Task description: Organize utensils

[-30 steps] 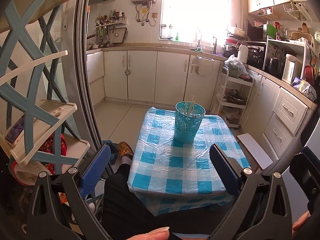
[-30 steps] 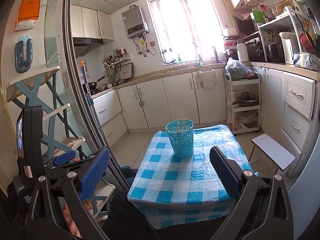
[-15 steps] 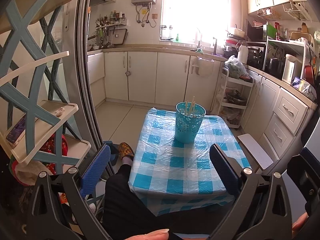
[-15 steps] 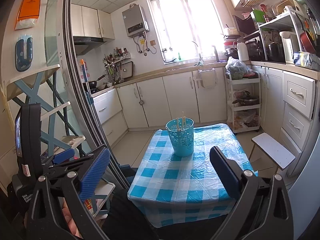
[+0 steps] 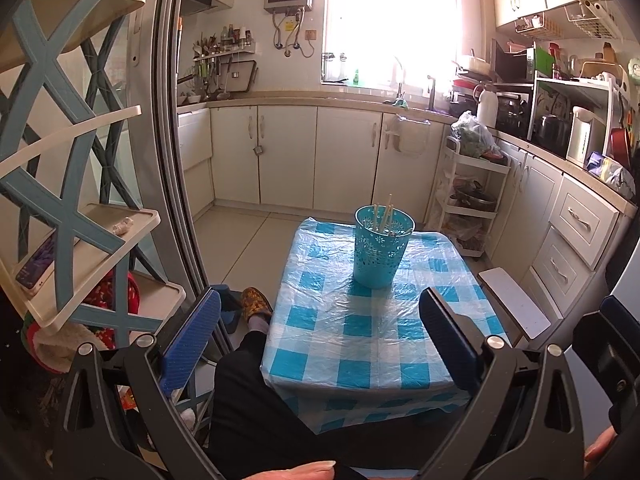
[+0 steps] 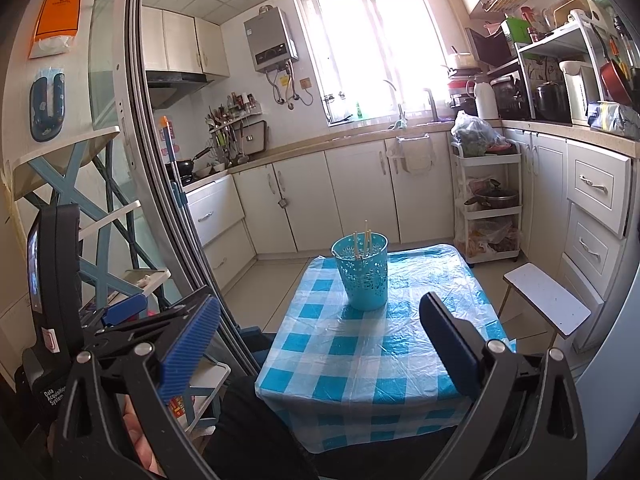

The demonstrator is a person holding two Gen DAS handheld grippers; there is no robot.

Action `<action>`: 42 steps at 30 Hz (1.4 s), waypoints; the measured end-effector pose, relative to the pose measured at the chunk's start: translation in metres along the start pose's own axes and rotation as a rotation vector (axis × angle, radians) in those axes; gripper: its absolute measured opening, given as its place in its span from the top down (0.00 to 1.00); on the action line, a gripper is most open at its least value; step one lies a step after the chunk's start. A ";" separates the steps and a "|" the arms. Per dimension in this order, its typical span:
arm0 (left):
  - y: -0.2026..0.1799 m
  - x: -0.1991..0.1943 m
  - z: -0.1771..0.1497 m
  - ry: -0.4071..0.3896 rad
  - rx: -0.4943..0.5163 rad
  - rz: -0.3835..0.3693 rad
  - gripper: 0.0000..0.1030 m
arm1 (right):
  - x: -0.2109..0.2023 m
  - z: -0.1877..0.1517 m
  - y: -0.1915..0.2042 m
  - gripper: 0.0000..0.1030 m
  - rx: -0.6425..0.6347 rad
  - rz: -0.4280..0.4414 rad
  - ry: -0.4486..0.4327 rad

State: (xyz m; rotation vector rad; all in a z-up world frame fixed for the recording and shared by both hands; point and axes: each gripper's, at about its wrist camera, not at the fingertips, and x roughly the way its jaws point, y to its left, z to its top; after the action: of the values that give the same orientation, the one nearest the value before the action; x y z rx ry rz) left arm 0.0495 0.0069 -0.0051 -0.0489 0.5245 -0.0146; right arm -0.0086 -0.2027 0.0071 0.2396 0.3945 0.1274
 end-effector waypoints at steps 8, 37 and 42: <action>-0.001 0.000 -0.001 -0.003 0.001 0.003 0.07 | 0.000 0.000 0.001 0.07 0.000 -0.001 0.000; -0.013 0.043 0.000 0.047 0.070 -0.023 0.07 | 0.048 -0.009 -0.037 0.07 0.020 -0.063 0.079; -0.018 0.085 0.004 0.110 0.065 -0.024 0.07 | 0.121 -0.015 -0.076 0.07 0.030 -0.156 0.176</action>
State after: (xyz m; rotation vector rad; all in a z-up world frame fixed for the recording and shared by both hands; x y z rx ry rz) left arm 0.1248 -0.0134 -0.0432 0.0093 0.6328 -0.0579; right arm 0.1020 -0.2520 -0.0699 0.2266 0.5890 -0.0106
